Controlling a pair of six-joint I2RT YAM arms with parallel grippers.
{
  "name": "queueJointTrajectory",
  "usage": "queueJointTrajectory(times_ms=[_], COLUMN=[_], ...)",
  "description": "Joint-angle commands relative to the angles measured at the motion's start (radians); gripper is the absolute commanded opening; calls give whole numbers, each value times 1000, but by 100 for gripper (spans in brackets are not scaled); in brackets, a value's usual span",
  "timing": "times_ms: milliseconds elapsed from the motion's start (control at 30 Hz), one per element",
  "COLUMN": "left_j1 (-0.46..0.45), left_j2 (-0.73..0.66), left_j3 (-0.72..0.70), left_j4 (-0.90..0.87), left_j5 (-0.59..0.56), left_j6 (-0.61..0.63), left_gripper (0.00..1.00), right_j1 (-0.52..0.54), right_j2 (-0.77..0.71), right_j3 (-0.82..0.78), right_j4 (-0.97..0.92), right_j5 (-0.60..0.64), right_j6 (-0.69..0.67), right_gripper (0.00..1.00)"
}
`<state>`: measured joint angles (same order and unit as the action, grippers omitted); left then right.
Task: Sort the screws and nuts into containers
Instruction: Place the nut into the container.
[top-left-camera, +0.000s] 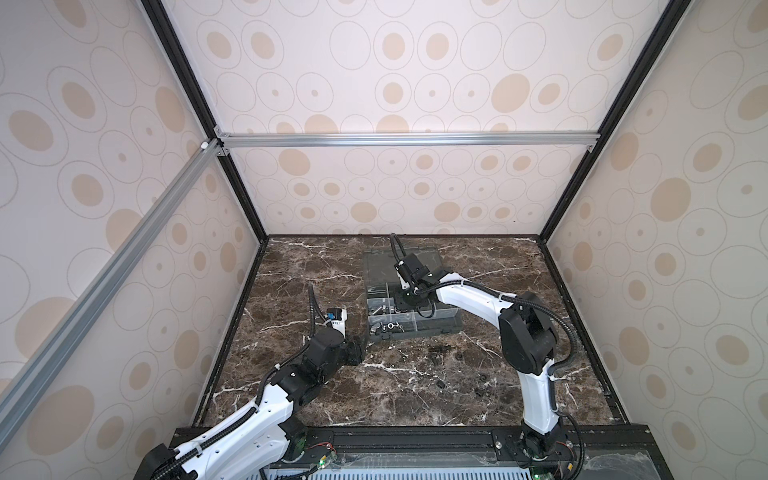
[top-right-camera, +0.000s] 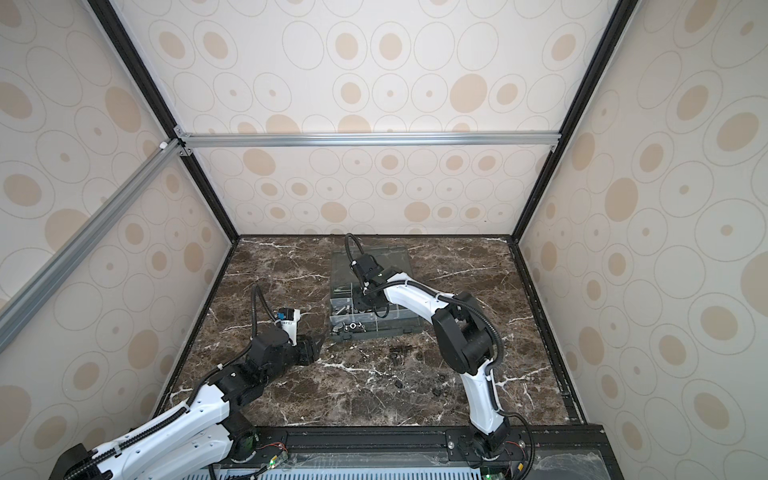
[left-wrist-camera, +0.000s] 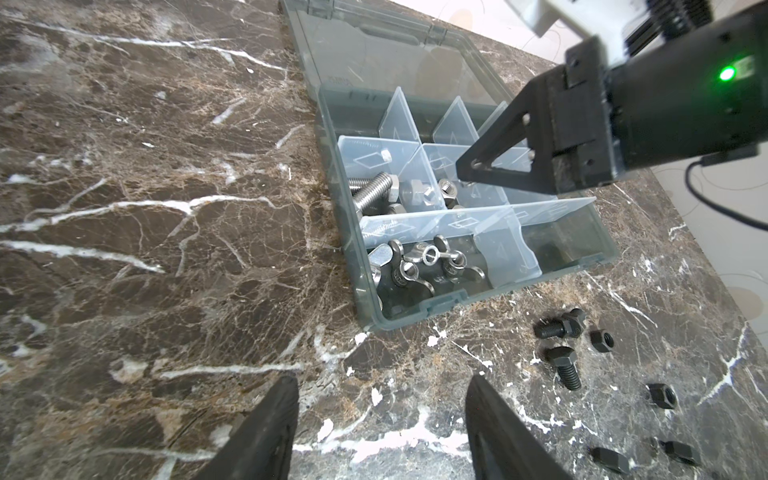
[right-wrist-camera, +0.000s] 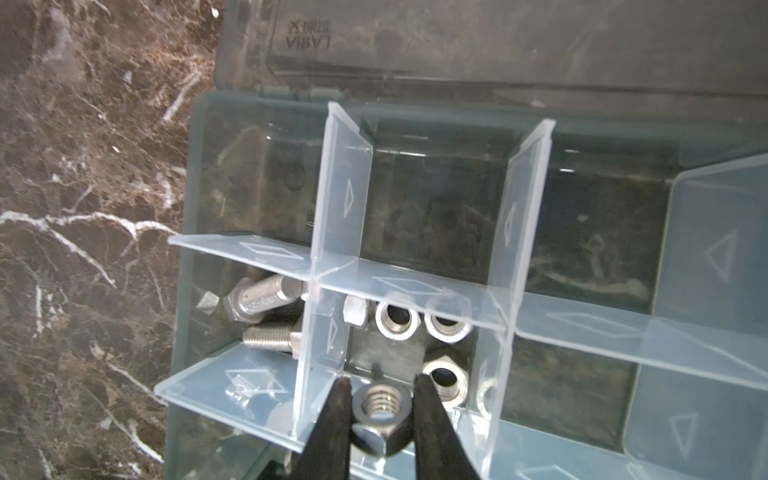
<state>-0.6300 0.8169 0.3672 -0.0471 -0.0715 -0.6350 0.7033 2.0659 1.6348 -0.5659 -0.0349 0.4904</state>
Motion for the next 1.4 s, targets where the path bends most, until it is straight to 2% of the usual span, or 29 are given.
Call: queueJointTrajectory(times_ms=[0, 233, 400, 967, 1367], left_j1=[8, 9, 8, 7, 8], left_j2=[-12, -13, -24, -30, 27], left_j3=[1, 0, -5, -18, -13], left_j4=[-5, -8, -10, 9, 54], left_j5=[1, 4, 3, 17, 74], left_j6=[-22, -22, -27, -36, -49], left_gripper=[64, 64, 65, 65, 65], right_j1=[15, 27, 25, 26, 27], right_j2=[19, 21, 9, -119, -314], right_j3=[23, 24, 22, -36, -233], right_j4=[-38, -46, -50, -64, -26], right_j5=[-7, -2, -2, 18, 73], right_j6=[-10, -10, -10, -33, -36], right_gripper=[24, 37, 40, 41, 42])
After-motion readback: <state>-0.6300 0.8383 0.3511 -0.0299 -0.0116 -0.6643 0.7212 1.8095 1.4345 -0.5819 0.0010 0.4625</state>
